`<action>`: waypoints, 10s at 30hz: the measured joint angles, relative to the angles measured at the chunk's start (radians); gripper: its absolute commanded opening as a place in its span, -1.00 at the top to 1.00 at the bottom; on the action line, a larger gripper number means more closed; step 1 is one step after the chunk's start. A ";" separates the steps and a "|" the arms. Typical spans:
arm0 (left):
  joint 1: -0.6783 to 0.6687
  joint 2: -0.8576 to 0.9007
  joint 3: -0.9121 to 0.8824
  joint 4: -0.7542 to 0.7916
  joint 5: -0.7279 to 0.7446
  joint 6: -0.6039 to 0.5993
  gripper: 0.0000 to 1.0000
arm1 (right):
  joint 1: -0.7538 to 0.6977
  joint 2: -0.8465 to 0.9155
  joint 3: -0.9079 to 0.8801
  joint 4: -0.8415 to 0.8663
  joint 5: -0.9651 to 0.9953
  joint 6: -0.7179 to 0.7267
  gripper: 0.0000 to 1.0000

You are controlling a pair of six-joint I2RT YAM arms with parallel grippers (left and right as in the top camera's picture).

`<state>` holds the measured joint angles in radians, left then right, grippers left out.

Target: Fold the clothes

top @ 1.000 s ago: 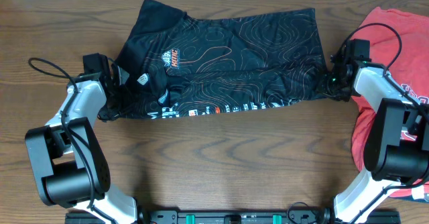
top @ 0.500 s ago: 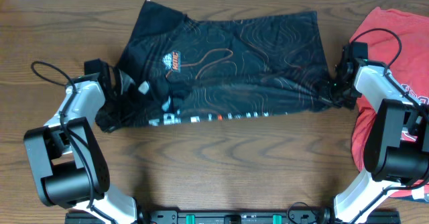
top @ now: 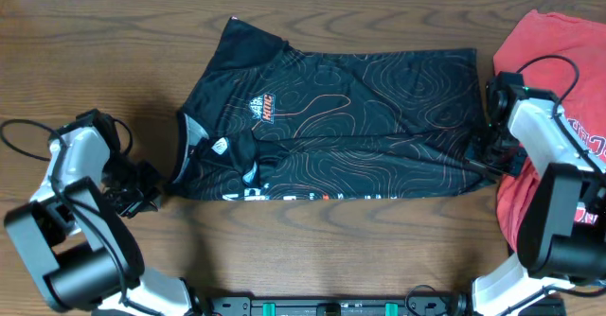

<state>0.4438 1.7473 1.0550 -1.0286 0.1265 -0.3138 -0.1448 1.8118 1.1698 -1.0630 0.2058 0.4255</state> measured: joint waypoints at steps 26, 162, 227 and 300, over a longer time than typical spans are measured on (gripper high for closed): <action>-0.386 -0.148 0.220 0.504 0.206 0.209 -0.76 | 0.000 -0.188 0.060 0.104 -0.315 -0.215 -0.53; -0.322 0.204 0.573 0.002 0.575 0.212 0.88 | 0.024 0.063 0.239 0.428 -0.163 -0.199 0.98; -0.372 0.203 0.478 -0.339 0.233 0.266 -0.20 | -0.088 0.018 0.063 0.060 -0.237 -0.488 -0.57; -0.371 0.203 0.478 -0.332 0.233 0.266 -0.22 | -0.154 -0.008 -0.034 0.047 -0.187 -0.294 0.51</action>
<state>0.0727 1.9507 1.5330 -1.3602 0.3595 -0.0483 -0.2985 1.8034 1.1358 -1.0157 0.0189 0.1318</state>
